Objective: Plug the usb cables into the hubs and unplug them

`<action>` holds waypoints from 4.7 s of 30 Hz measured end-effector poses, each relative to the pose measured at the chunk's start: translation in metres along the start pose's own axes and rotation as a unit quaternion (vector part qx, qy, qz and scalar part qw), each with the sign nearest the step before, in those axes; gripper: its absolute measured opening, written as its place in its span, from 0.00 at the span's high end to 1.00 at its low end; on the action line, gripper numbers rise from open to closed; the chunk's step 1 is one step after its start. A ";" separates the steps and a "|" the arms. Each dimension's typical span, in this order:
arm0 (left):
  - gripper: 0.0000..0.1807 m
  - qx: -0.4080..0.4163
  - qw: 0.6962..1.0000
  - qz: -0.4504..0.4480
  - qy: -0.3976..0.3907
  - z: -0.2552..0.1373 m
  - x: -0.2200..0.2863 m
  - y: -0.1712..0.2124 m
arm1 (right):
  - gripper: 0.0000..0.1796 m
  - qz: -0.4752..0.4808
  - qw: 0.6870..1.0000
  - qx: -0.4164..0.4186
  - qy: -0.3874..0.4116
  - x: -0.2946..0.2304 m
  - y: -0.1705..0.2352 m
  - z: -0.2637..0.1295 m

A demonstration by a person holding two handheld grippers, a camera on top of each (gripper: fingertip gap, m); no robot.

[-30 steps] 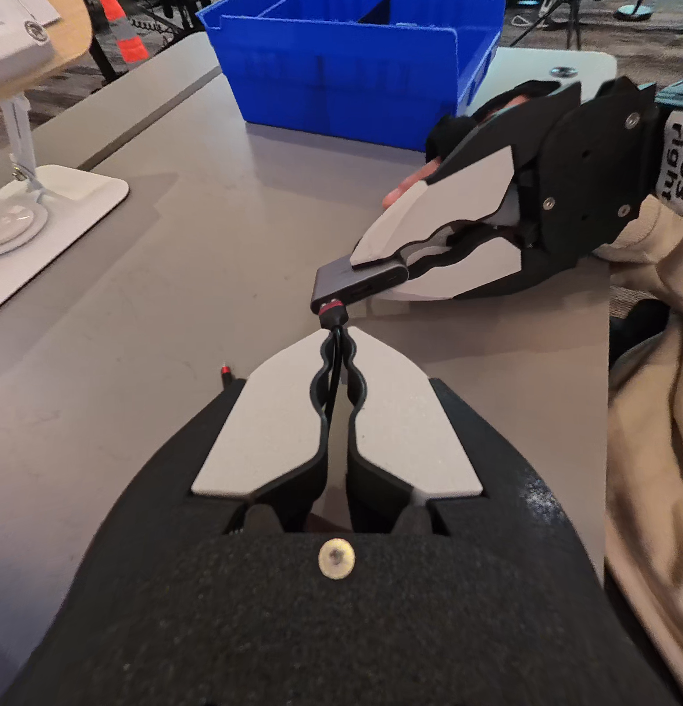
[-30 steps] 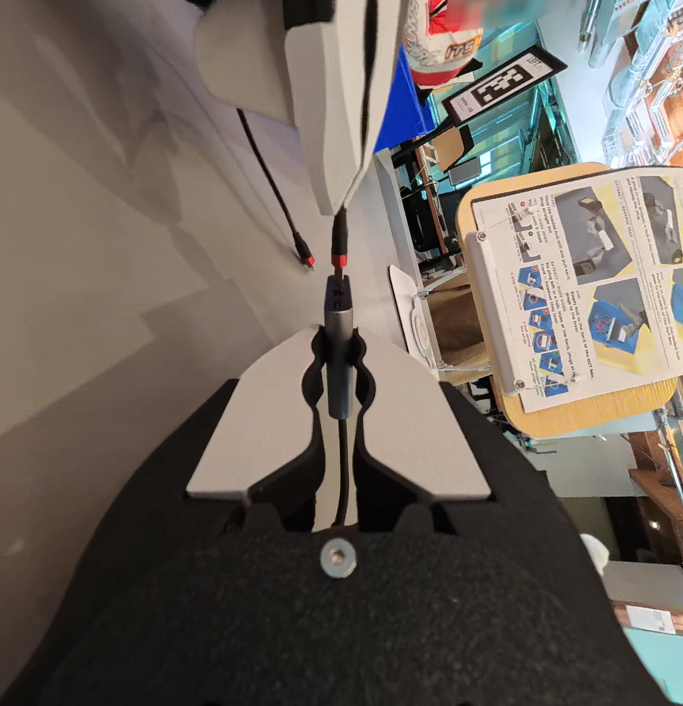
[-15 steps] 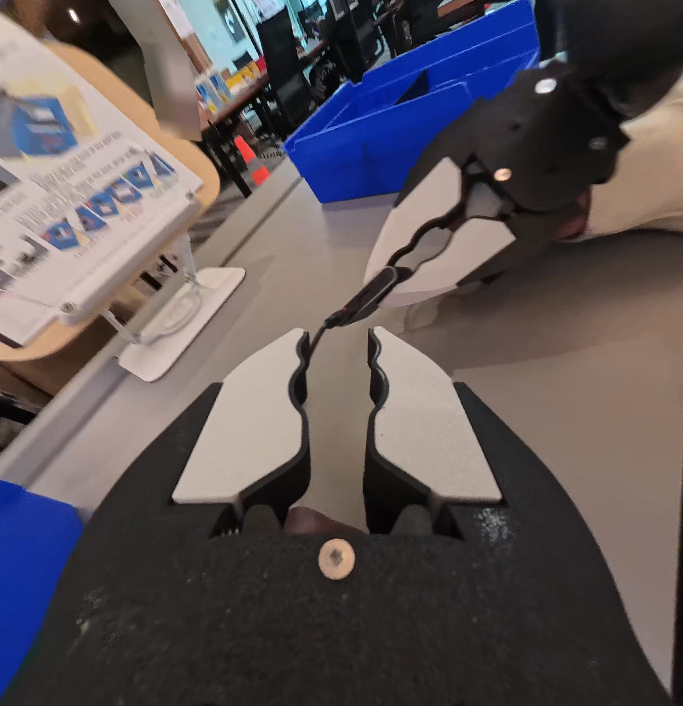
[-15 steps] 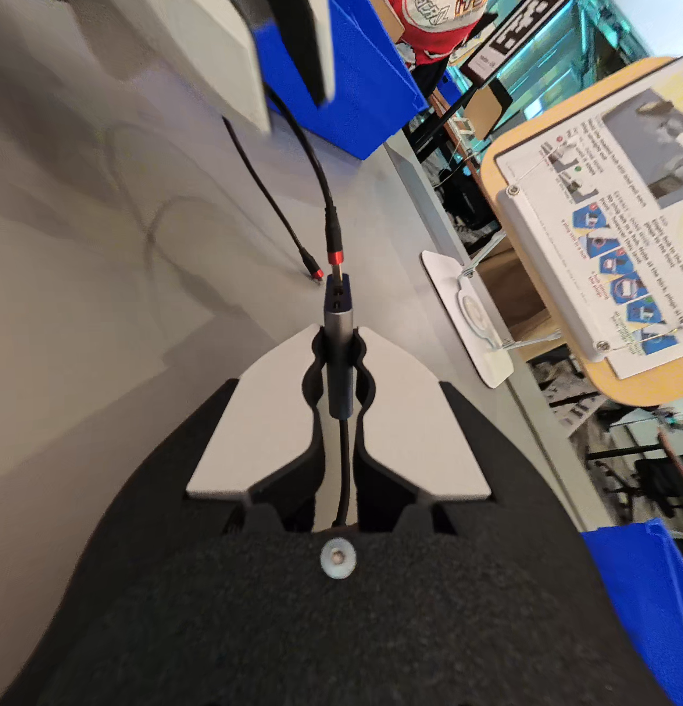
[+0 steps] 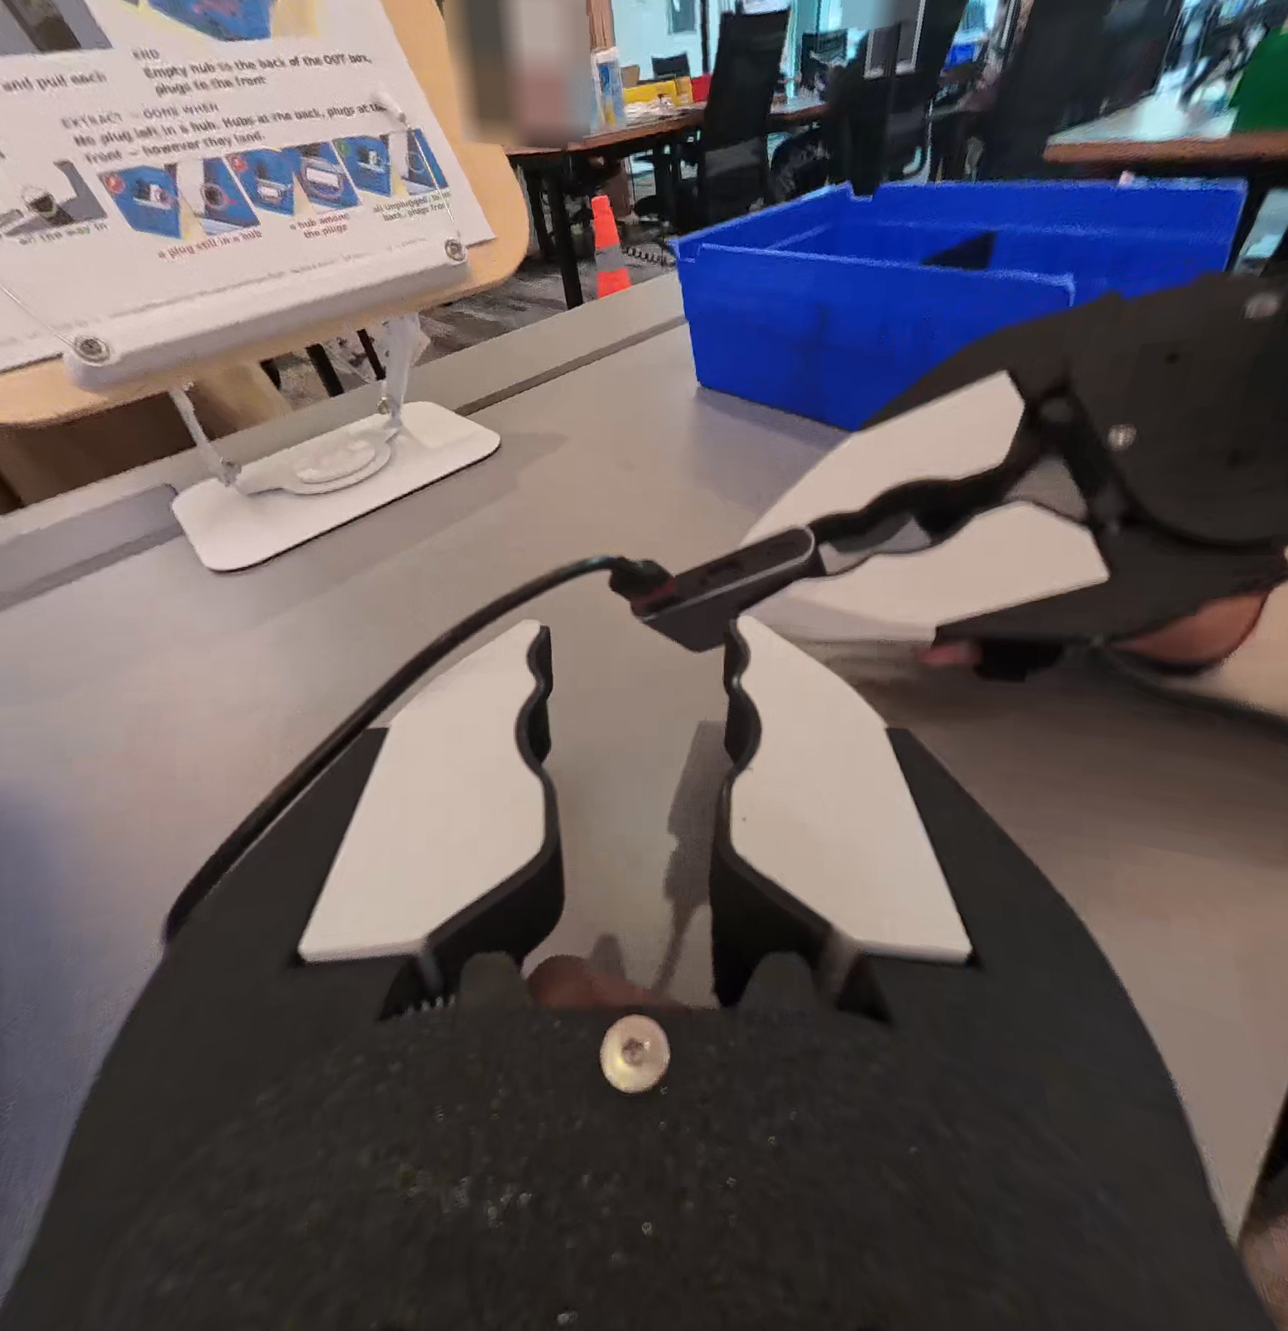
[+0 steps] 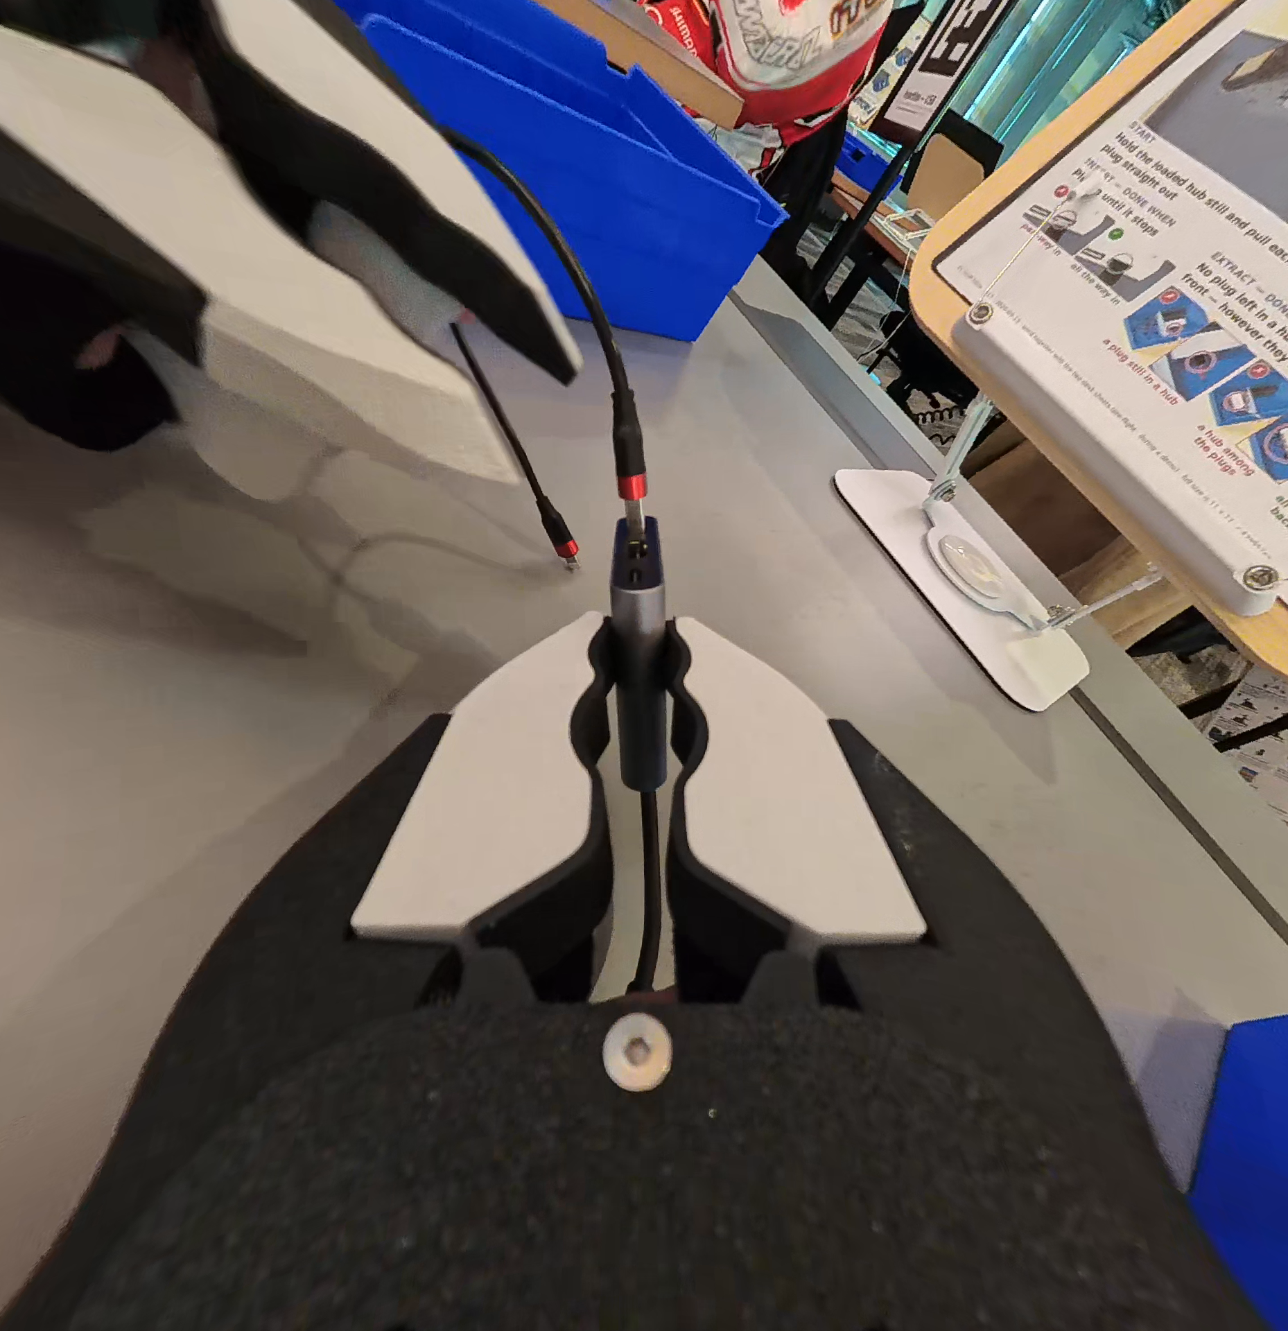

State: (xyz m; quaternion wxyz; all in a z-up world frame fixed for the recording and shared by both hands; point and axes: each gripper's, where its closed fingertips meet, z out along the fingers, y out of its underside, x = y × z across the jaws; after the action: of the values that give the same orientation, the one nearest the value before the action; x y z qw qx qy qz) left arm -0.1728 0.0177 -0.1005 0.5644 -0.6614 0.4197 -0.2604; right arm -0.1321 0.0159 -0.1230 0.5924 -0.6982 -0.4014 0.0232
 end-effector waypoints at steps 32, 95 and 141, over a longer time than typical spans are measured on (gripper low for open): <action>0.97 0.099 0.983 -0.143 0.053 0.007 -0.005 -0.025 | 0.93 0.084 0.994 0.046 -0.051 -0.012 -0.016 -0.003; 0.73 -0.192 0.526 0.775 0.294 -0.002 0.018 -0.003 | 0.93 0.224 0.930 0.050 -0.287 -0.024 -0.010 -0.030; 0.92 -0.294 0.901 -0.069 0.311 0.006 0.011 0.001 | 0.93 -0.272 0.952 0.009 0.140 0.006 -0.014 -0.014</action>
State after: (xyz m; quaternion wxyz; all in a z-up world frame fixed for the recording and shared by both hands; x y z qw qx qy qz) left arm -0.1623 0.0115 -0.1045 0.1660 -0.7103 0.5842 -0.3559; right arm -0.1285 0.0074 -0.1048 0.6327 -0.5534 -0.4888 -0.2333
